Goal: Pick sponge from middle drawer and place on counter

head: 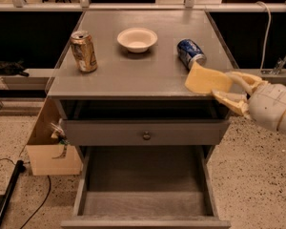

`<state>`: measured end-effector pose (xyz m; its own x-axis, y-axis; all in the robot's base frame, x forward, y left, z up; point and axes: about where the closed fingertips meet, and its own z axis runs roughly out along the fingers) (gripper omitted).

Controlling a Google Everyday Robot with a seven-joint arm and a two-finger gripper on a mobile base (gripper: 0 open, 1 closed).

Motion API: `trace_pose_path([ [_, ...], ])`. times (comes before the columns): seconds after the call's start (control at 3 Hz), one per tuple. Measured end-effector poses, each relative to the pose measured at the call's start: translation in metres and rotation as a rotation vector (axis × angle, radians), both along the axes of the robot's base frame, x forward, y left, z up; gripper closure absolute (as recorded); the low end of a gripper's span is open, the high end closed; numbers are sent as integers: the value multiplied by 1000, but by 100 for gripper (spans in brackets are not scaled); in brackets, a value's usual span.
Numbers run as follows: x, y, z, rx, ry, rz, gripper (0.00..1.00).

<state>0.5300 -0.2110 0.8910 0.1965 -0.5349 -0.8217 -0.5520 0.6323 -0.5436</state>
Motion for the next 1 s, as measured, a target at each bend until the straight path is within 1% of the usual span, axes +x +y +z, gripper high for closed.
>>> trace_pose_path([
  [0.33, 31, -4, 48, 26, -31, 42, 100],
  [0.67, 71, 9, 81, 27, -36, 89, 100],
  [1.0, 102, 60, 86, 42, -26, 173, 100],
])
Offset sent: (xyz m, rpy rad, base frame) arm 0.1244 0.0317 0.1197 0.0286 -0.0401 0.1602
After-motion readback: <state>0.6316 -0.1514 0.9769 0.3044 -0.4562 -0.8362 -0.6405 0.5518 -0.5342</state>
